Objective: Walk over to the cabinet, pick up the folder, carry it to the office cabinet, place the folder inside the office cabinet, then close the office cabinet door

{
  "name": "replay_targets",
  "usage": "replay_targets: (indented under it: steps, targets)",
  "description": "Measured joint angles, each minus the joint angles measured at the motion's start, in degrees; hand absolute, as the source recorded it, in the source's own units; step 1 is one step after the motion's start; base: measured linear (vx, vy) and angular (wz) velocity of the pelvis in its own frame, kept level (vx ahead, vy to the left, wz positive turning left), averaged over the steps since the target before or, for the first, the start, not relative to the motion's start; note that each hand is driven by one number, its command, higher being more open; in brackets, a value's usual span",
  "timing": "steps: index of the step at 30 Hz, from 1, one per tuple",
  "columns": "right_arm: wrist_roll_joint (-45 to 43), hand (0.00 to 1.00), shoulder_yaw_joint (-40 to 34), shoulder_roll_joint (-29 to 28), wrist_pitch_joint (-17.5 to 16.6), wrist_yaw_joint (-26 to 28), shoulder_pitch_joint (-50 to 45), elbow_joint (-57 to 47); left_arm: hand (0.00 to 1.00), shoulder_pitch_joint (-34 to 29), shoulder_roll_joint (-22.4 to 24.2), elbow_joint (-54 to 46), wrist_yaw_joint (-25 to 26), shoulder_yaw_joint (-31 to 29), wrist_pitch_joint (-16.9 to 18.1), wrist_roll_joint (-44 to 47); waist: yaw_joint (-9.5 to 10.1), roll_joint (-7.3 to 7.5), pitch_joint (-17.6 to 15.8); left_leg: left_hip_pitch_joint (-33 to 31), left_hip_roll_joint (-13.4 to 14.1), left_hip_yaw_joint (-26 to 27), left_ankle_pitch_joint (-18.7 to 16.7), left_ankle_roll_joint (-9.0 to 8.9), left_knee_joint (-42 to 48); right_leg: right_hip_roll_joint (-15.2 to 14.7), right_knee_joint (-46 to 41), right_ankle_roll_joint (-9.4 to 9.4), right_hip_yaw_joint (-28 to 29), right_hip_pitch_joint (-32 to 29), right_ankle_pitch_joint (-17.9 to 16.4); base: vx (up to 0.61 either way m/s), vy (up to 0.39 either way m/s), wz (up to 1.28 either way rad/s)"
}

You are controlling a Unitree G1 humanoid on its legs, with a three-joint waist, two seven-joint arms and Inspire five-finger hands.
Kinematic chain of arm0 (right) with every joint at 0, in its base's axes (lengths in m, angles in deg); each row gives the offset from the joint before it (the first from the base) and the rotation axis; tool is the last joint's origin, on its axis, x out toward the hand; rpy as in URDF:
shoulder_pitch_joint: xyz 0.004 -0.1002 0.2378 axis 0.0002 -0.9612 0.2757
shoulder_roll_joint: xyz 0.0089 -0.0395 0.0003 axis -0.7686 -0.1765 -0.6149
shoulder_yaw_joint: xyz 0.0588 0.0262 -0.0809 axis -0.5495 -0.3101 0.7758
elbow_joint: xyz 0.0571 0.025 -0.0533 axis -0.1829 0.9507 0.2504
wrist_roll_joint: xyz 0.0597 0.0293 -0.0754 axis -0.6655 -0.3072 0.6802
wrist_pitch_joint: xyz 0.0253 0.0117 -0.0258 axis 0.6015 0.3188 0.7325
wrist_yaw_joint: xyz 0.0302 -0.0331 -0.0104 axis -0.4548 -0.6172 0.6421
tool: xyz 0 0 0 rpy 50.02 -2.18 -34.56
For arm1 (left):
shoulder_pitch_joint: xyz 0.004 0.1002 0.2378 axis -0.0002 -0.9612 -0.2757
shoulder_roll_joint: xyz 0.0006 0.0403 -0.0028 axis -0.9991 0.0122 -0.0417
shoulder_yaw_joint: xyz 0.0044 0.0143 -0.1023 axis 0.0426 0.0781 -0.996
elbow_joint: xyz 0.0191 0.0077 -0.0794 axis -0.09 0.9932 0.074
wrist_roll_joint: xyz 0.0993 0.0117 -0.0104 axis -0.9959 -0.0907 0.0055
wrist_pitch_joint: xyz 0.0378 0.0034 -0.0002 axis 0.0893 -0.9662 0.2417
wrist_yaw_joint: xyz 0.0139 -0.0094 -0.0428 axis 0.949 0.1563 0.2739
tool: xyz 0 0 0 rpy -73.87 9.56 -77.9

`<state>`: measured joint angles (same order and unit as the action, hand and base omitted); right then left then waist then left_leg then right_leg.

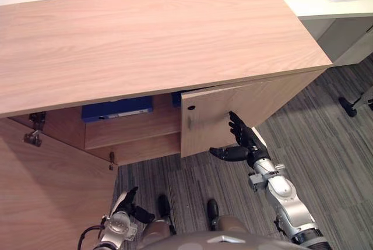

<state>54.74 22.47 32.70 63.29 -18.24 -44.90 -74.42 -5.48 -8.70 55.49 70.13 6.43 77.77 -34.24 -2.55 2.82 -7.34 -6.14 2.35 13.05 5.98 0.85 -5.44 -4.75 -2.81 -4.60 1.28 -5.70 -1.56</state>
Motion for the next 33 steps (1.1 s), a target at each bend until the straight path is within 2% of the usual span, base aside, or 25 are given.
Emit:
replay_targets:
  steps: [9, 17, 23, 27, 33]
  targets:
    - [1.2, 1.0, -4.0, -0.7, -0.8, -1.8, 2.2, 7.1, 1.0, -0.2, 0.8, 0.0, 0.0, -0.2, 0.0, 0.8, 0.11, -1.15, -0.3, 0.1, -0.1, -2.4, 0.2, -0.26, 0.0, 0.0, 0.0, 0.26, -2.4, 1.2, -0.8, -0.02, -0.003, 0.14]
    - [5.1, 1.0, -4.7, -7.3, -0.8, -1.8, -0.5, 16.7, 1.0, -0.3, 1.9, 0.1, 0.1, -2.1, -0.1, 0.8, 0.63, -1.33, -0.4, 1.1, 0.1, -2.6, -0.1, -0.68, 0.0, 0.1, 0.6, 0.59, -2.9, 2.8, -1.3, 0.0, -0.002, 0.03]
    - [13.1, 1.0, -6.6, -9.8, -0.7, -2.7, -1.4, 31.1, 1.0, -0.4, 2.8, 0.1, 0.1, -2.1, -0.2, 0.8, 0.65, -1.54, -0.3, 2.6, 0.4, -1.7, -0.6, -1.22, -0.1, 0.4, 0.6, 0.57, -2.1, 3.8, -1.4, -0.01, -0.007, -0.09]
    - [13.6, 1.0, -9.8, -11.0, -0.3, -4.3, -2.1, 38.0, 1.0, -0.6, 3.5, 0.1, 0.1, -2.1, -0.3, 0.9, 0.64, -1.7, -0.2, 3.9, 0.7, 0.1, -1.1, -1.26, -0.1, 0.5, 0.4, 0.6, -0.3, 4.0, -1.5, -0.03, 0.0, -0.21]
    - [13.1, 1.0, -13.3, -11.7, 0.0, -6.4, -2.0, 43.0, 1.0, -0.6, 4.0, 0.2, 0.2, -2.1, -0.3, 2.0, 0.6, -1.64, -0.3, 4.0, 0.7, 2.0, -1.6, -1.2, -0.1, 0.6, -0.3, 0.45, 1.8, 2.8, -1.5, -0.01, 0.006, -0.17]
